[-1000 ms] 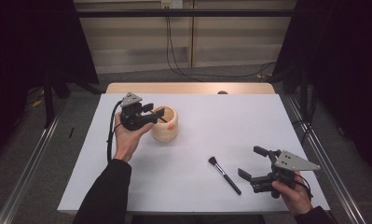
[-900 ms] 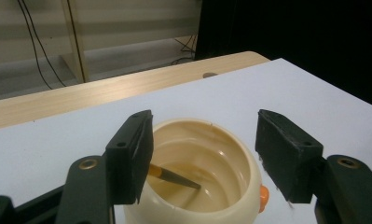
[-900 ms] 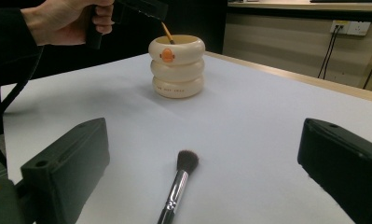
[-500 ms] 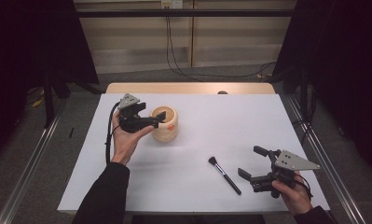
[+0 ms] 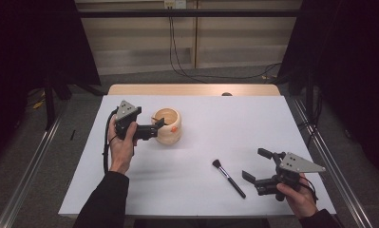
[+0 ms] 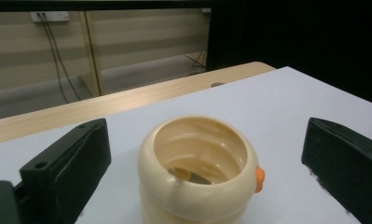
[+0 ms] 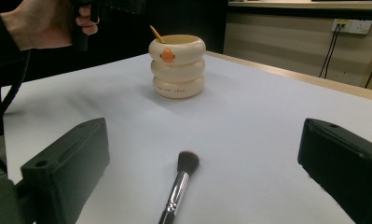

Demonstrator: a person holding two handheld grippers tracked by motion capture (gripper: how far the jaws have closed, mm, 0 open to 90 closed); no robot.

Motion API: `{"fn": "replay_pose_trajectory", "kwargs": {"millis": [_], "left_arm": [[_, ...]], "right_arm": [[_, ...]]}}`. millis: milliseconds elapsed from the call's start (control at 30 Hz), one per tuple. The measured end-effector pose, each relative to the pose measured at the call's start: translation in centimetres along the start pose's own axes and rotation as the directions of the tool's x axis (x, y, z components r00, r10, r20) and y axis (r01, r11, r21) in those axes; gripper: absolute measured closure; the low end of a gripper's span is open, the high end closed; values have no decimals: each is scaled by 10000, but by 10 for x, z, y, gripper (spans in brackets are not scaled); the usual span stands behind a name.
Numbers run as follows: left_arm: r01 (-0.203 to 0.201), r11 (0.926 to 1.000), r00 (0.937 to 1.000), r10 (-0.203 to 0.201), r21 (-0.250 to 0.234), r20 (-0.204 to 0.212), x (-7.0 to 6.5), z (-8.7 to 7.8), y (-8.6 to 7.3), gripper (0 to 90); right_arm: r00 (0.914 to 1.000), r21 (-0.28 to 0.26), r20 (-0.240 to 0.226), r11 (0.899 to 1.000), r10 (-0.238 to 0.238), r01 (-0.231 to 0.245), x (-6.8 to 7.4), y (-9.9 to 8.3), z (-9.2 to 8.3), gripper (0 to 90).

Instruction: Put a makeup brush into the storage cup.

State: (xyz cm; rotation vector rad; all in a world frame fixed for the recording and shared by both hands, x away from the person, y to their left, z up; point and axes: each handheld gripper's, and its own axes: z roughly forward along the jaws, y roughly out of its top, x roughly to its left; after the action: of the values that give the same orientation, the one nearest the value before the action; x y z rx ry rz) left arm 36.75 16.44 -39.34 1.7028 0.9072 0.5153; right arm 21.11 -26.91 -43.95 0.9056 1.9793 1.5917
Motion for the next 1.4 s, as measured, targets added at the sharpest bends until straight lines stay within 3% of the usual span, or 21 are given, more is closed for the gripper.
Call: {"fn": "replay_pose_trajectory", "kwargs": {"millis": [100,200,333,400,433,500,633,733,800,833,900,1233,1300,1400], "left_arm": [[257,9997,9997,-257,61,20,-3,-4,0,16],[-32,9998,9999,29,-175,-140,-9,-10,-1,13],[-31,9996,9998,25,-293,-182,-16,-17,-3,13],[45,9990,9986,-69,-448,-524,-18,-20,-5,10],[-117,9990,9960,78,-442,-888,-20,-22,-7,11],[-55,9994,9984,36,-330,-568,-20,-24,-9,10],[105,9989,9986,-129,-465,-505,-23,-33,-12,14],[-7,9988,9985,-20,-487,-545,-26,-40,-16,15],[-457,9984,9971,436,-324,-621,-29,-46,-18,23],[-682,9967,9969,664,-444,-416,-30,-50,-19,22],[-513,9975,9987,512,-480,-40,-31,-54,-21,15],[-563,9966,9982,548,-609,-255,-38,-77,-42,15],[-387,9970,9991,376,-675,-181,-38,-83,-45,15],[-357,9968,9986,327,-722,-426,-39,-92,-51,15]], "right_arm": [[10000,-26,28,10000,8,-8,0,0,0,14],[10000,-19,34,10000,11,-11,0,0,0,14],[10000,-27,70,10000,11,-11,0,0,0,14],[10000,-9,49,10000,-27,27,0,0,0,14],[10000,-9,54,10000,-20,21,0,0,0,14],[10000,22,22,10000,-4,4,0,0,0,14],[10000,4,17,10000,-58,58,0,0,1,14],[10000,-1,29,10000,-8,8,0,0,0,14],[10000,7,24,10000,-32,32,-1,0,0,14],[10000,12,-12,10000,-66,66,-1,0,1,13],[10000,63,-61,10000,-68,68,0,0,1,13],[10000,106,-31,9999,-49,50,1,-1,2,13],[10000,124,-5,9999,-66,66,1,-1,3,13],[10000,101,-28,9999,-69,69,1,-1,2,13]]}}
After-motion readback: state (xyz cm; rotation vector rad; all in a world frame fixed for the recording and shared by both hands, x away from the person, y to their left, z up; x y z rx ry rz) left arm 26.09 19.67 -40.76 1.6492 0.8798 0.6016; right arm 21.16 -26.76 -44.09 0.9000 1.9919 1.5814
